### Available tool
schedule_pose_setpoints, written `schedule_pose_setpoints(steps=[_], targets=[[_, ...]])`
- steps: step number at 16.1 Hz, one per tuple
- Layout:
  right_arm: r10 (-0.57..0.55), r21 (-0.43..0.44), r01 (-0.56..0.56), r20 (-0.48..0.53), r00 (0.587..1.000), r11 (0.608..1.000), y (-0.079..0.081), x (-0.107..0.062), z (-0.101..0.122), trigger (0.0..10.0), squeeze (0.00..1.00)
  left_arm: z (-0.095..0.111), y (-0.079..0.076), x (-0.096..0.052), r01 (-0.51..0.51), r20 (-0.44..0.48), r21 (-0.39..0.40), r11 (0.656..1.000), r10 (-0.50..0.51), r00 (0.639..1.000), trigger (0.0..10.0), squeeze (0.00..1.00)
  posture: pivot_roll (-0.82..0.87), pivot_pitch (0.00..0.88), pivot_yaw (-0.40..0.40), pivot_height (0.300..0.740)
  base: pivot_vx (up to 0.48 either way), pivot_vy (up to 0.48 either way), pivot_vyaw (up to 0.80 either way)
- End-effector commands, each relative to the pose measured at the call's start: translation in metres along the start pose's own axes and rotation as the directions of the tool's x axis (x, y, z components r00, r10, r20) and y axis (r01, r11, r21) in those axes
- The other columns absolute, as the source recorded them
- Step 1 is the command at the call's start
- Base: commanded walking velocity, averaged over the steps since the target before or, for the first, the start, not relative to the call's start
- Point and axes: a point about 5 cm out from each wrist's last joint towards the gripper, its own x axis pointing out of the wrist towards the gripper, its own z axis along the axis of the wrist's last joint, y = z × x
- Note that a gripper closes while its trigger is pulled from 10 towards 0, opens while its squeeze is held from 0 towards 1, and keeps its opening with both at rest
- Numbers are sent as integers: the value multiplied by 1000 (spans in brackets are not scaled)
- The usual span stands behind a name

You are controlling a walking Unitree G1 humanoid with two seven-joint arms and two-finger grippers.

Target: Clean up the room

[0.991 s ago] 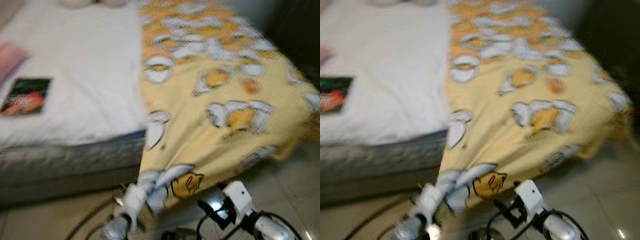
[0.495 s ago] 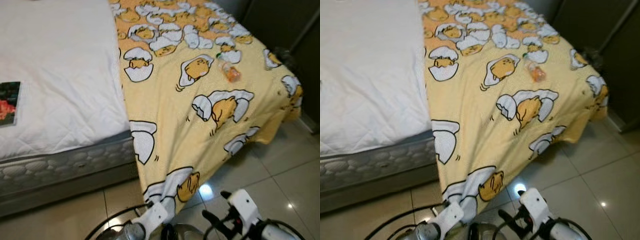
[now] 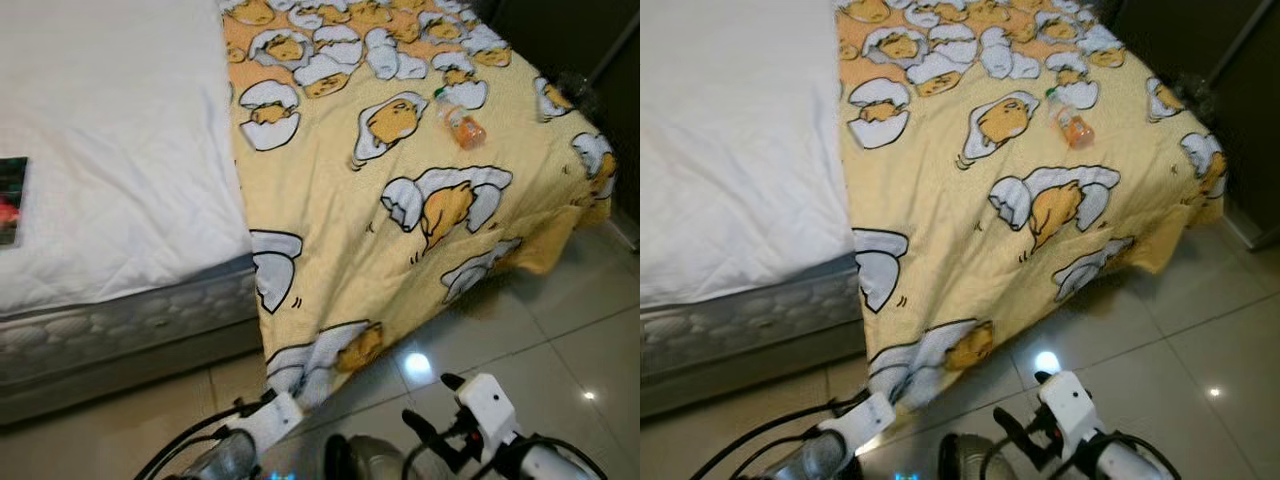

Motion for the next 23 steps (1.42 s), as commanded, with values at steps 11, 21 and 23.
schedule_pose_setpoints(steps=[11,21,23], targets=[[-333,63,329,286,899,942,-43,52,71,10000,0,89,148,-36,-253,380,-709,658,660,649,10000,1000,-123,0,9,736,0,0,0],[-521,186,488,385,762,853,-58,52,92,10000,0,83,176,-46,-181,205,-900,396,752,627,10000,1000,-163,0,32,736,0,-213,0],[-504,181,471,363,784,863,-58,56,90,10000,0,87,171,-48,-206,269,-847,489,731,628,10000,1000,-165,0,36,736,0,-426,0]])
